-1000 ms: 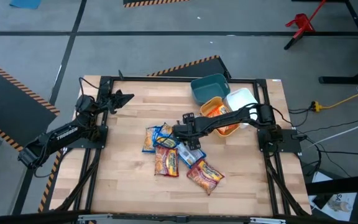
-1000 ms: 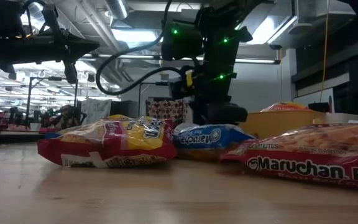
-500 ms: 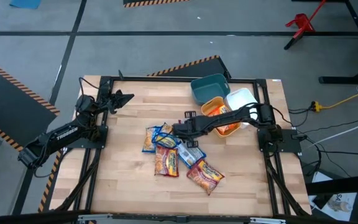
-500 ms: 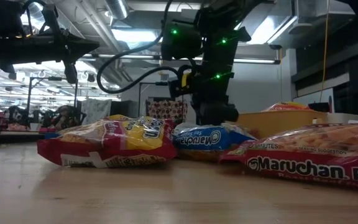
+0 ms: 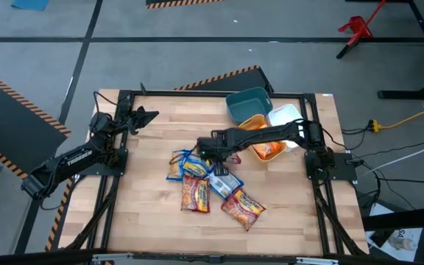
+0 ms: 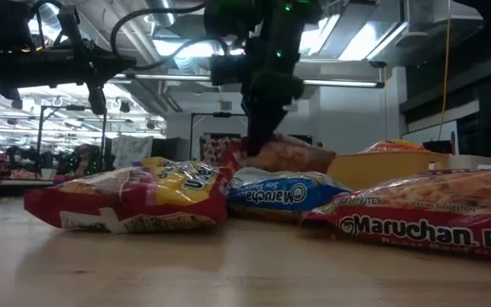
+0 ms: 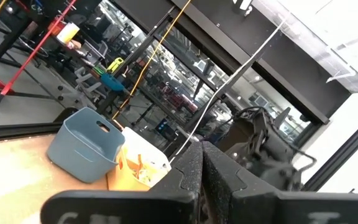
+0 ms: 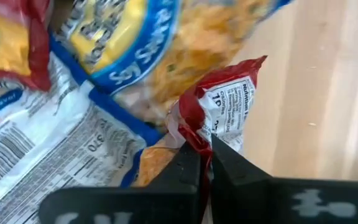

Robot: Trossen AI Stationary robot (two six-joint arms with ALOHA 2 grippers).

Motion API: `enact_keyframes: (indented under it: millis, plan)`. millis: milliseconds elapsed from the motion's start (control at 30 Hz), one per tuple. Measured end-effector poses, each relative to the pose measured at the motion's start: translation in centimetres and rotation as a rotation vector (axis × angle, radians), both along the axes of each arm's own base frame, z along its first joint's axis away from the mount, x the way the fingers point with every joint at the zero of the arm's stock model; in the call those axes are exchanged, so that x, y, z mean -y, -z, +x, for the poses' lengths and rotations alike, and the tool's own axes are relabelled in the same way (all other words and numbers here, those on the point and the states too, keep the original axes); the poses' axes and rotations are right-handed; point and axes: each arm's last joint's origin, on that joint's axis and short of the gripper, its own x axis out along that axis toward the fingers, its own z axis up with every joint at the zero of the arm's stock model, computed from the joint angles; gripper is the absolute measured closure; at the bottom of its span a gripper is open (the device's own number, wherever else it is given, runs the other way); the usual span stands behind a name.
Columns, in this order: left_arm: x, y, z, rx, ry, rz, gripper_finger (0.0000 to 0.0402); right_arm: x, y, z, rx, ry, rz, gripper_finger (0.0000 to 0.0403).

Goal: Sort Maruchan noodles
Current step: Put the top red noodle pack into the blue bin

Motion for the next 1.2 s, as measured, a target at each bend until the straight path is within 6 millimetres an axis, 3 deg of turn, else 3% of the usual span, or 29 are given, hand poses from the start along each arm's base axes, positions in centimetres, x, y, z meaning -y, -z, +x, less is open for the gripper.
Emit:
enact_keyframes:
  millis: [200,400,633,733,1033,1200]
  plan:
    - [0.0,0.0,0.0,0.000,0.000,0.000,0.0401,2.4,-2.8,0.3,0.018,0.047,0.003,0.0403]
    - [0.0,0.0,0.0,0.000,0.000,0.000,0.0401,5.6,-7.0,0.1,0.056,0.045,-0.052,0.0403]
    - [0.0,0.0,0.0,0.000,0.000,0.000,0.0401,11.1,-10.5,-1.8,-0.006,0.082,-0.262,0.0403]
    - [0.0,0.0,0.0,0.000,0.000,0.000,0.0401,13.6,-10.7,-2.8,-0.067,0.080,-0.335,0.0403]
    - [0.0,0.0,0.0,0.000,0.000,0.000,0.0401,19.6,-9.5,-5.4,-0.159,0.048,-0.324,0.0403]
    - [0.0,0.0,0.0,0.000,-0.001,0.000,0.0401,21.5,-8.2,-6.6,-0.180,0.070,-0.263,0.0403]
